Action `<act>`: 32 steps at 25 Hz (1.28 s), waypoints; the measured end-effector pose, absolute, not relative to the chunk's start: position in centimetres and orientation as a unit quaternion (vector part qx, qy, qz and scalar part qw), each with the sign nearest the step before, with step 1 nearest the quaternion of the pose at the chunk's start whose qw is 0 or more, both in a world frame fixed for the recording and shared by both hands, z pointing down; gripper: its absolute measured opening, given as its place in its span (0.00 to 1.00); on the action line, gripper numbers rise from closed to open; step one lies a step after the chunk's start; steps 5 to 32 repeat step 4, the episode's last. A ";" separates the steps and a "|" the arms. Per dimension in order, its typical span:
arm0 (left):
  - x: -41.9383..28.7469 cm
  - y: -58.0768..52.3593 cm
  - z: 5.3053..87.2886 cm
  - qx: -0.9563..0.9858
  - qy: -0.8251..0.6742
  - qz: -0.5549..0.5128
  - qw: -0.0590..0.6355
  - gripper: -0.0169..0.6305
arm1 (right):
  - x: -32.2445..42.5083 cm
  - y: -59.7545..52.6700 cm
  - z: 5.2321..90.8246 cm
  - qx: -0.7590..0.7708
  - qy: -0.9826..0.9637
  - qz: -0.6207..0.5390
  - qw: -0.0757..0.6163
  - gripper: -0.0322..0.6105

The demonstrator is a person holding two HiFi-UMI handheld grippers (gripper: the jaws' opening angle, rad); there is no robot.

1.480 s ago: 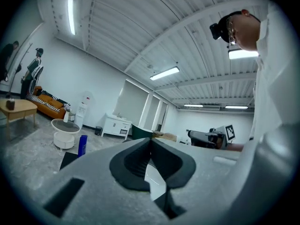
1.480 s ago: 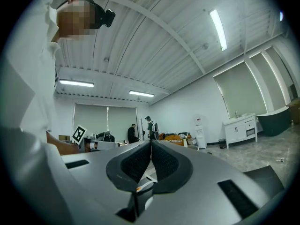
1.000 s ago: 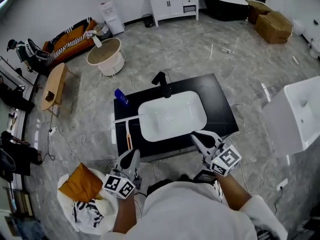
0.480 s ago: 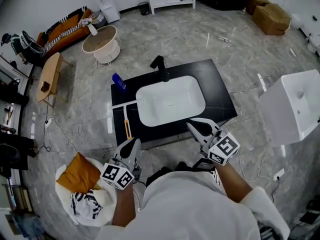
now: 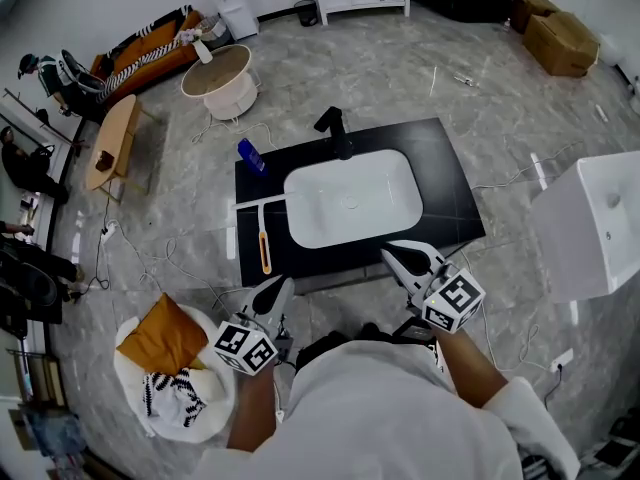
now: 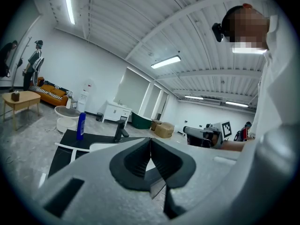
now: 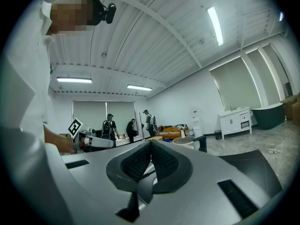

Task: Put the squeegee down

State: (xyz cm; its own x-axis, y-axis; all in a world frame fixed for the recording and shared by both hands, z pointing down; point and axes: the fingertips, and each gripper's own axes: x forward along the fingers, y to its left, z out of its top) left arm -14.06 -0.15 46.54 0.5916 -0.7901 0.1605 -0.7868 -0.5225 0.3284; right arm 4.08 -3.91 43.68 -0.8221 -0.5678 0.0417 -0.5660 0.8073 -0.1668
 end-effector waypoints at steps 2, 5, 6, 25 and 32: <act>-13.9 0.1 47.0 0.870 -0.452 -0.003 0.195 0.05 | 4.4 -3.7 43.9 -0.297 0.950 -0.092 0.003 0.07; -13.3 0.5 47.6 0.869 -0.449 -0.001 0.209 0.05 | 4.9 -3.1 44.2 -0.298 0.949 -0.100 -0.002 0.07; -13.3 0.5 47.6 0.869 -0.449 -0.001 0.209 0.05 | 4.9 -3.1 44.2 -0.298 0.949 -0.100 -0.002 0.07; -13.3 0.5 47.6 0.869 -0.449 -0.001 0.209 0.05 | 4.9 -3.1 44.2 -0.298 0.949 -0.100 -0.002 0.07; -13.3 0.5 47.6 0.869 -0.449 -0.001 0.209 0.05 | 4.9 -3.1 44.2 -0.298 0.949 -0.100 -0.002 0.07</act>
